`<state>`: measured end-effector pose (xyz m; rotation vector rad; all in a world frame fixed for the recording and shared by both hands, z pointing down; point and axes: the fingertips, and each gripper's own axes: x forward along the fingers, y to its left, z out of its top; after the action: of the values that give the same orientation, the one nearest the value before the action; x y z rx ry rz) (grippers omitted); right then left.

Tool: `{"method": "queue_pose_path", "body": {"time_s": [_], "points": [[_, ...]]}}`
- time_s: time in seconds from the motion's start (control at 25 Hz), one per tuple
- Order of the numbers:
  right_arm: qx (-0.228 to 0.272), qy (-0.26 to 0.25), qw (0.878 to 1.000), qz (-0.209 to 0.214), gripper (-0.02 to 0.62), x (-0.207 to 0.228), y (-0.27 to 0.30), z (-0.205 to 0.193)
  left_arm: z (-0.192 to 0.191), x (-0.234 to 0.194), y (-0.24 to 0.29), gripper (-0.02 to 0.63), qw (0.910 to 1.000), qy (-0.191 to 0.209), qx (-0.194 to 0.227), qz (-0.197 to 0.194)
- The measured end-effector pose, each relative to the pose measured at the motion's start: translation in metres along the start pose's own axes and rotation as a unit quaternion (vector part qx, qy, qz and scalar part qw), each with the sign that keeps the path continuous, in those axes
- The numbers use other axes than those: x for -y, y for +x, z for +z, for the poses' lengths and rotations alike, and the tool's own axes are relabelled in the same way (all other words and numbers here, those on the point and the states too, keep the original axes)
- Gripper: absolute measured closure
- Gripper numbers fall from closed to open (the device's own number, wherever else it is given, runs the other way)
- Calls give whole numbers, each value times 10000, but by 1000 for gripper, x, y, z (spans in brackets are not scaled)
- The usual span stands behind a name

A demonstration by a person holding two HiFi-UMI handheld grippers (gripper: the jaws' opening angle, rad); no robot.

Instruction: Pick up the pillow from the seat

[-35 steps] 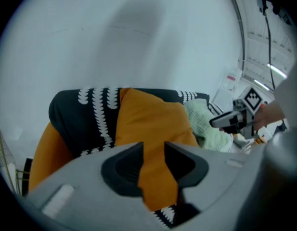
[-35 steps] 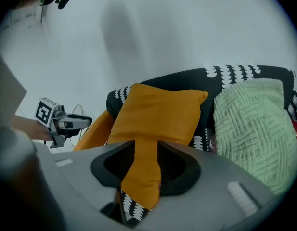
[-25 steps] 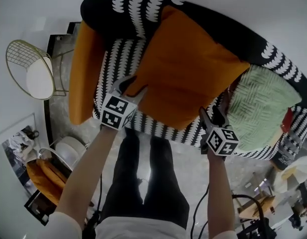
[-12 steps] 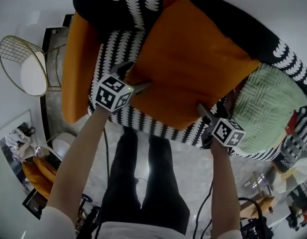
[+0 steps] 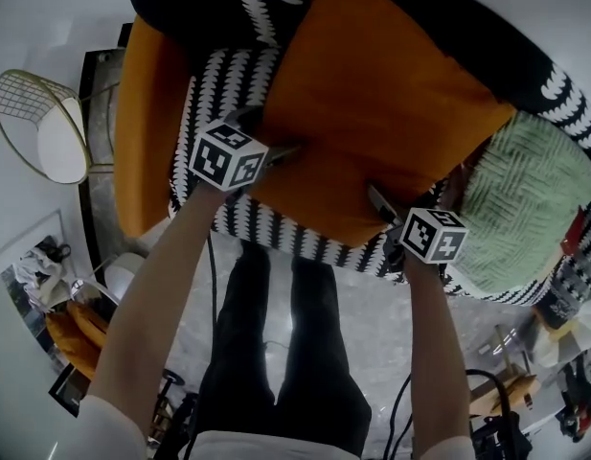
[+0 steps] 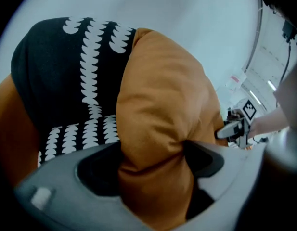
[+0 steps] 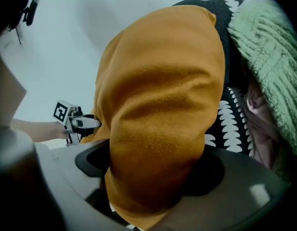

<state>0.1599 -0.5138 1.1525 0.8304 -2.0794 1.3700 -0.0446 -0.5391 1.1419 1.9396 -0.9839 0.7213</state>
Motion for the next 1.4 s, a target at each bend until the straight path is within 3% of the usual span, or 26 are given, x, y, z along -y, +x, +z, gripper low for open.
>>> {"method": "queue_pose_path", "body": {"time_s": [0.24,0.44,0.84,1.12,1.4], "points": [[234,-228,9995,22,294,-20,-12,6,5,21,-16,374,9996,236,181,-20],[286,-216,9994,-2,333,-33,-24,0,1,42,-33,442,9985,531,155,4],[202,-338,9992,-30,333,-81,-87,-3,6,95,-99,443,9964,794,295,-17],[295,-616,9977,11,333,-117,-131,30,41,122,-147,445,9968,586,519,185],[274,-897,9955,122,331,-180,-194,53,68,162,-226,442,9959,383,715,403]]}}
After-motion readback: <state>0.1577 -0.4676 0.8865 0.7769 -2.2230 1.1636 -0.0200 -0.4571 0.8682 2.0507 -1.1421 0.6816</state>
